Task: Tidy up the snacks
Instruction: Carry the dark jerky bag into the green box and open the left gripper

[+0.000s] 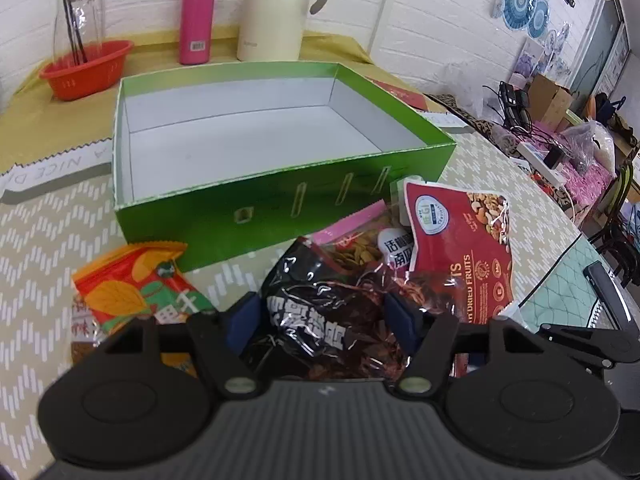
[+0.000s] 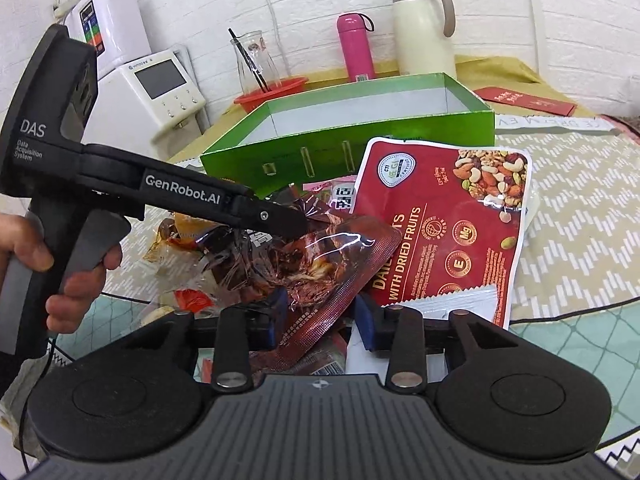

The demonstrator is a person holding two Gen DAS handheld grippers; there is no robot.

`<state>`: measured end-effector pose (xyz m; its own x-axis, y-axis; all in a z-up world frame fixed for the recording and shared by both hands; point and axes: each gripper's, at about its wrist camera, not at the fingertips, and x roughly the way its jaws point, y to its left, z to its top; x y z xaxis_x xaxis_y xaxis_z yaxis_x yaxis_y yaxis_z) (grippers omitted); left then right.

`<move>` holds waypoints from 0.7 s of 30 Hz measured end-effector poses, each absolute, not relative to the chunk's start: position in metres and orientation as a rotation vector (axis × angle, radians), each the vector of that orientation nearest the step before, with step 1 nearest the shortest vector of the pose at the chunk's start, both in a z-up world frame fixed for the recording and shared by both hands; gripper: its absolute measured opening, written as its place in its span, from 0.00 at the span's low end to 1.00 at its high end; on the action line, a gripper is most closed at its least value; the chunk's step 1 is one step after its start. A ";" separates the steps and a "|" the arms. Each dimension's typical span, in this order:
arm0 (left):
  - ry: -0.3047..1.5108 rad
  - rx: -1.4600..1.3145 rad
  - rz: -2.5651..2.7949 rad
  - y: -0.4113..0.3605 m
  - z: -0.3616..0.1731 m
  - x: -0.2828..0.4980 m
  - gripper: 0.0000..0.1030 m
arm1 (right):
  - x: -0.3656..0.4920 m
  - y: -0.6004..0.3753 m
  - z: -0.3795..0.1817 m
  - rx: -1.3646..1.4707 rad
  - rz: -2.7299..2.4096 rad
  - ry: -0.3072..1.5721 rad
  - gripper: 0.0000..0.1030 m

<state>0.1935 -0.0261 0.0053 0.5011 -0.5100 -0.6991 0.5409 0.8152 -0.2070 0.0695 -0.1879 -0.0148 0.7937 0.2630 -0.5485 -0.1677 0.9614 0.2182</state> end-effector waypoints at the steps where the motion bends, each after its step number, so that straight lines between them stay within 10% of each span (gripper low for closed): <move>1: 0.831 0.025 -0.630 -0.024 0.006 0.191 0.64 | 0.067 -0.188 -0.013 0.157 0.229 0.605 0.54; 5: 0.820 -0.026 -0.626 -0.016 0.016 0.178 0.61 | 0.064 -0.194 -0.005 0.153 0.215 0.580 0.40; 21: 0.607 -0.127 -0.514 -0.019 0.102 0.220 0.60 | 0.139 -0.204 0.063 0.037 0.222 0.344 0.39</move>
